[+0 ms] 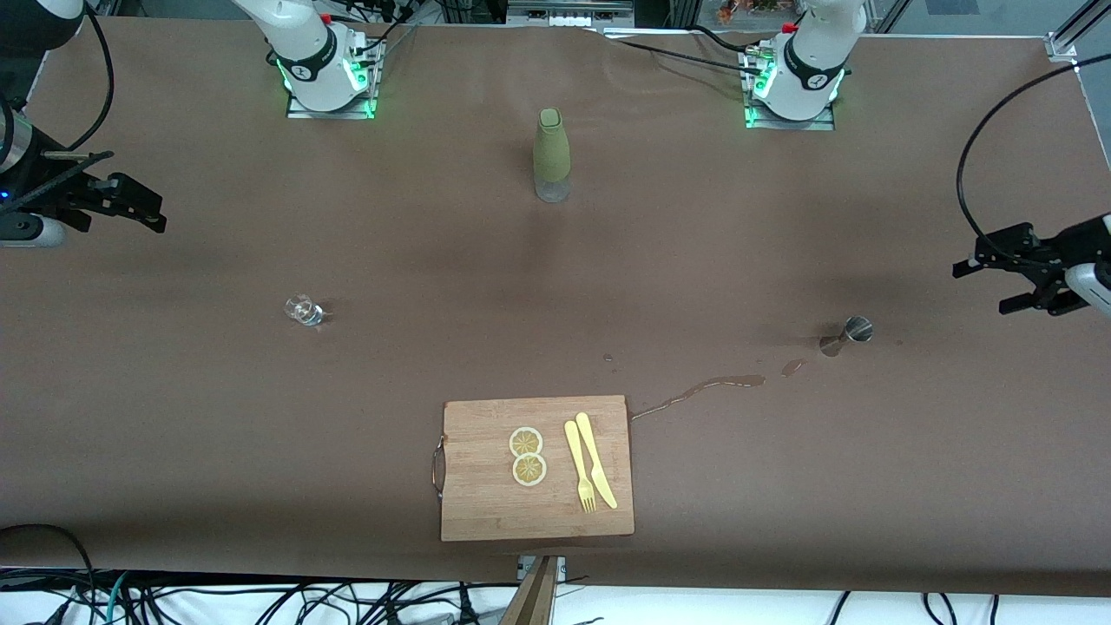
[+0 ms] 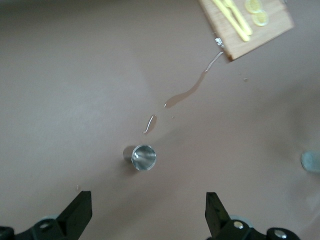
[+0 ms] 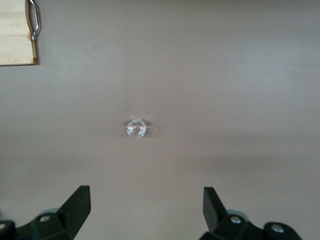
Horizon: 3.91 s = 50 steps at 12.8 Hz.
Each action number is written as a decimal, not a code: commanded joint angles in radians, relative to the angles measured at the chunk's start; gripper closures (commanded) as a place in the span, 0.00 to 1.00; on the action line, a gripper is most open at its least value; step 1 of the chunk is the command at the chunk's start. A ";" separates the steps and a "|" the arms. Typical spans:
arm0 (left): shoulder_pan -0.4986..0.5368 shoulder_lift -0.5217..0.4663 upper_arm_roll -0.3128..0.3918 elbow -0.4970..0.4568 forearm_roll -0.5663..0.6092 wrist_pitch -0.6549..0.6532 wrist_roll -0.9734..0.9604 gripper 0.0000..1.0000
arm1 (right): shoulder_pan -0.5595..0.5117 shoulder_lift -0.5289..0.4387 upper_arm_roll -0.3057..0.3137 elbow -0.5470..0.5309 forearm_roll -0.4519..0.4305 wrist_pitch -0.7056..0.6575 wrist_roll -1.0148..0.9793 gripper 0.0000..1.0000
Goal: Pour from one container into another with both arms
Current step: 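Move both grippers open toward the steel jigger and the glass beaker, then grasp the steel jigger with the left gripper while the right gripper grasps the beaker, then lift the jigger with the left gripper while the right gripper brings the beaker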
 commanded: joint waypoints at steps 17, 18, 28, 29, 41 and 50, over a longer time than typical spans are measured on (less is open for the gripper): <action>0.111 0.531 0.013 0.051 -0.430 -0.061 1.480 0.00 | -0.113 0.226 -0.015 0.003 0.219 -0.031 -1.182 0.00; 0.113 0.548 0.016 0.052 -0.440 -0.061 1.506 0.00 | -0.142 0.255 -0.015 0.003 0.267 -0.031 -1.245 0.00; 0.082 0.672 0.028 0.062 -0.570 -0.058 1.710 0.00 | -0.372 0.577 -0.019 0.003 0.753 -0.060 -2.047 0.00; 0.079 0.685 0.027 0.062 -0.585 -0.058 1.730 0.00 | -0.383 0.609 -0.019 0.002 0.784 -0.060 -2.109 0.00; 0.039 0.711 0.025 0.059 -0.638 -0.061 1.735 0.86 | -0.383 0.873 -0.019 -0.007 0.965 -0.051 -2.533 0.00; 0.032 0.714 0.019 0.060 -0.641 -0.111 1.627 1.00 | -0.314 0.901 -0.019 -0.009 1.031 -0.028 -2.515 0.02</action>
